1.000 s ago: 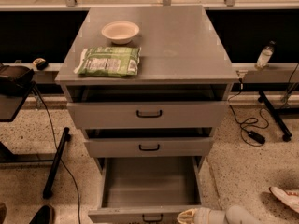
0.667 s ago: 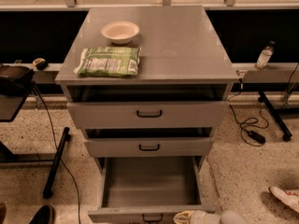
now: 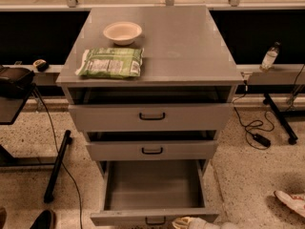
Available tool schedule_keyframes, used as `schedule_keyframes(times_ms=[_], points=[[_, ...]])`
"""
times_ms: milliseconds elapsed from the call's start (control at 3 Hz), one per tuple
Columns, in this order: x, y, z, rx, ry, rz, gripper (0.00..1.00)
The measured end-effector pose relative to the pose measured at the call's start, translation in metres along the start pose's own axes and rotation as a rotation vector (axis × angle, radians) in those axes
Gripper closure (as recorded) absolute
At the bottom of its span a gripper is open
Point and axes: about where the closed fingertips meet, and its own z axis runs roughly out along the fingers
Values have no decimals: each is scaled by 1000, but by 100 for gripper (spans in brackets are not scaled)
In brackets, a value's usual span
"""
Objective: Close bottom drawer
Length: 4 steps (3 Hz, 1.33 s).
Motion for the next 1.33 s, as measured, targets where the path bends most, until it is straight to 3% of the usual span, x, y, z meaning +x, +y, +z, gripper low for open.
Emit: schedule_keyframes(times_ms=[667, 1333], points=[[-13, -36, 47, 104, -165, -3, 100], [-24, -110, 89, 254, -299, 25, 100]])
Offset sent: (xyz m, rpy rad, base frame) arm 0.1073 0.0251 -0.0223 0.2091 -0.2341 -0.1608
